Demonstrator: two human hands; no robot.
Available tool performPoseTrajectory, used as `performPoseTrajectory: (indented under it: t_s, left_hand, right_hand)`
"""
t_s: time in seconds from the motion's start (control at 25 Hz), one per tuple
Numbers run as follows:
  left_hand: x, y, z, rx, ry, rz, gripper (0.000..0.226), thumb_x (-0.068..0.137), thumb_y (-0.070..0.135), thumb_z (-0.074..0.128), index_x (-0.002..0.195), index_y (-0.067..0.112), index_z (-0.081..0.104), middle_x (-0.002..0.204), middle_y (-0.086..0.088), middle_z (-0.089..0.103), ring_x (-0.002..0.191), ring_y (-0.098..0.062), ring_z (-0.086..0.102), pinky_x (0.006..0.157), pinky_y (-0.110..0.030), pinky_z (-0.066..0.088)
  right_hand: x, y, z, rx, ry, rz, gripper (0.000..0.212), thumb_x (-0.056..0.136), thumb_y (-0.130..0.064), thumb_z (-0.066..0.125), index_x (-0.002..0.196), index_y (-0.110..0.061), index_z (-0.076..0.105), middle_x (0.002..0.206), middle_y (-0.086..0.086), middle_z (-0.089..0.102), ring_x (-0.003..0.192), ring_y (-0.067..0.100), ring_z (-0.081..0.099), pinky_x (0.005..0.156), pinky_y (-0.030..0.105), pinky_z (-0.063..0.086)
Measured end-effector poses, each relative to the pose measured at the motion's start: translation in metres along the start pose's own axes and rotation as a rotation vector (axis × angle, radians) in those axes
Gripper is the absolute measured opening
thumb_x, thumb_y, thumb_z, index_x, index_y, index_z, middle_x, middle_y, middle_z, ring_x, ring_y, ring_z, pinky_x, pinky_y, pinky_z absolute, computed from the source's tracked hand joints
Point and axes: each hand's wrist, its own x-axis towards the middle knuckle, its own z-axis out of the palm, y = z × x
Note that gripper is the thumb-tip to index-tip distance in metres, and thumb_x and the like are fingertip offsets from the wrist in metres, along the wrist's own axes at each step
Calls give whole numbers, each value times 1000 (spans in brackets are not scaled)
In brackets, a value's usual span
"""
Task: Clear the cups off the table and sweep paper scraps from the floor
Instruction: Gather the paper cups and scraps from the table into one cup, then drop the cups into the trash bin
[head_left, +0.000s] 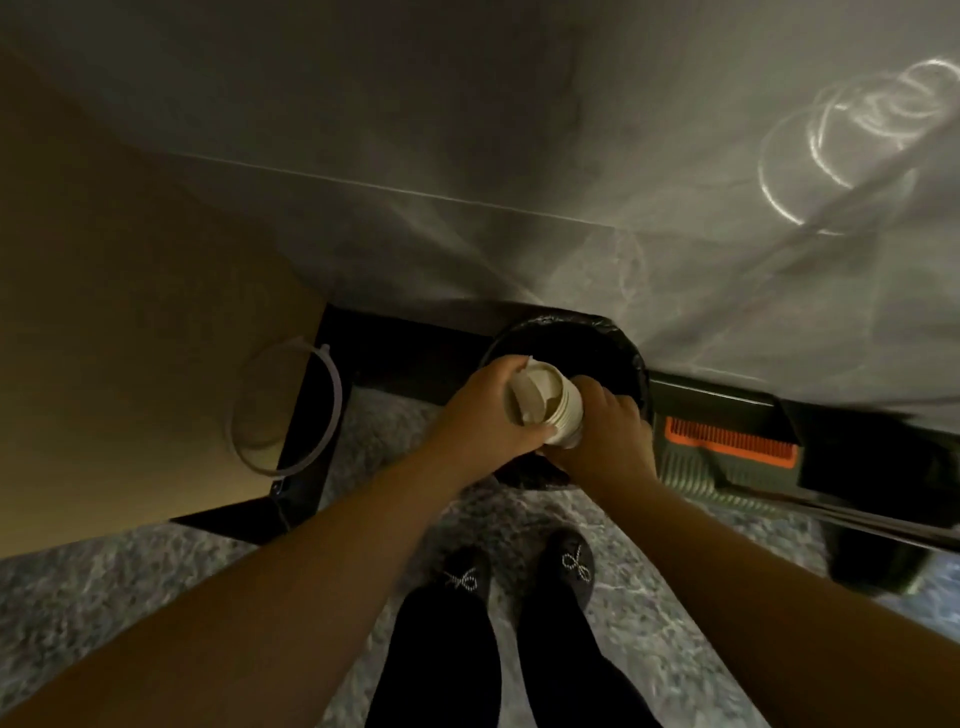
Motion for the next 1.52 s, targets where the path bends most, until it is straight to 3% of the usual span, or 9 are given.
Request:
performPoseTrajectory:
  t_s: [0.08,0.2,0.4,0.52,0.64,0.76,1.0,1.12,1.52]
  left_hand:
    - [37,-37,22,3,22,-30,82,69,36,83,139,30,41,140,6,48,126,-14,48,91,-22,38]
    - [75,-79,54,-58,16,-106,84,71,34,82,143,28,38,141,4,48,126,-15,48,92,-21,39]
    - [96,-114,68,-240,-228,-299,89,87,13,70,154,26,12,155,-4,31,126,-23,51,104,-43,45]
    - [80,-109,55,-83,-214,-315,68,93,11,60,151,21,25,153,-7,33,130,-25,47,106,-39,42]
    - [54,-89,35,-14,-199,-299,43,96,8,54,138,12,45,139,-12,50,121,-25,52,97,-30,45]
    - [23,-59,8,91,-248,-262,29,97,11,52,126,11,54,130,-12,56,114,-24,55,88,-26,43]
    - [-44,7,-53,387,-249,-158,28,97,18,50,124,15,56,129,-11,56,114,-28,54,91,-32,44]
    - [-83,47,-80,492,-242,-76,28,97,21,49,124,16,57,128,-11,57,113,-29,54,92,-36,46]
    - [-167,192,-72,456,-202,169,26,101,27,45,123,20,57,120,-7,60,103,-26,57,86,-40,51]
  right_hand:
    - [32,10,39,-70,-27,32,85,54,-61,79,124,-33,39,118,-6,56,110,26,54,82,43,48]
    - [63,23,88,73,-173,131,83,60,-48,82,128,-31,36,126,0,51,107,26,58,78,39,51]
    - [79,57,104,237,-148,158,80,71,-25,80,136,-27,34,135,7,47,108,28,58,78,36,50]
    - [54,69,85,277,-107,231,73,78,-23,73,138,-29,32,133,9,49,105,29,59,74,36,52]
    - [14,68,56,368,-103,350,57,83,-22,68,134,-26,42,127,5,55,99,21,61,73,36,55]
    - [-31,55,17,425,-67,393,40,86,-24,65,124,-25,53,115,-3,63,82,7,58,59,22,47]
    - [-110,12,-72,478,-38,395,26,88,-23,63,113,-29,57,102,-14,59,79,4,59,58,17,39]
    - [-159,-4,-120,534,38,421,18,88,-25,62,100,-36,56,90,-21,59,73,-8,55,51,15,37]
    - [-330,69,-220,635,274,622,14,87,-24,65,98,-32,61,85,-8,67,72,5,62,53,20,45]
